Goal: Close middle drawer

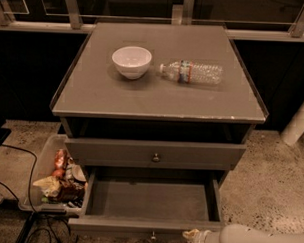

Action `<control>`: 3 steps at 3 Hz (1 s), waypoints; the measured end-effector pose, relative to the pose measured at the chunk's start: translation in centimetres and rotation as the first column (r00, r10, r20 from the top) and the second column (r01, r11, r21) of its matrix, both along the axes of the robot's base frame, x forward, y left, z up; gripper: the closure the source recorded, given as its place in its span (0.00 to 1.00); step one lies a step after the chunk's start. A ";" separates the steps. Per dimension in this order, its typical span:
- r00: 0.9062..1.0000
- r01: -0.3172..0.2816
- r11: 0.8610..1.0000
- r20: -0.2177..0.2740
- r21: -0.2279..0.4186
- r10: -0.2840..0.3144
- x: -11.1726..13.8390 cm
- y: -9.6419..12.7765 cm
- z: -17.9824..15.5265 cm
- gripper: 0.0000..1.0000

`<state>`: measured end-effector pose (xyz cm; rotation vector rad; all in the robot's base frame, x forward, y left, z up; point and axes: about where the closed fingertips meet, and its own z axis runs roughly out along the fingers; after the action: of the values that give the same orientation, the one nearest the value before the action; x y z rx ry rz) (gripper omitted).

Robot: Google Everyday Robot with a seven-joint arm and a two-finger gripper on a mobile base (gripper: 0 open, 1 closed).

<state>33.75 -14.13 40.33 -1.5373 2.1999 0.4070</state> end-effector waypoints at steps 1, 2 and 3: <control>1.000 0.000 1.000 0.000 0.000 0.000 -0.2 0.1 0.0 0.18; 0.998 -0.042 0.999 0.050 -0.005 0.043 3.8 1.4 0.3 0.41; 0.992 -0.060 0.998 0.107 0.005 0.060 8.0 2.1 1.3 0.64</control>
Offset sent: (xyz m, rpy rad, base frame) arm 0.1122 0.0360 0.0114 -0.0140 -0.1458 0.1165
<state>41.79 -12.06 41.64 -1.5866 2.0726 0.3429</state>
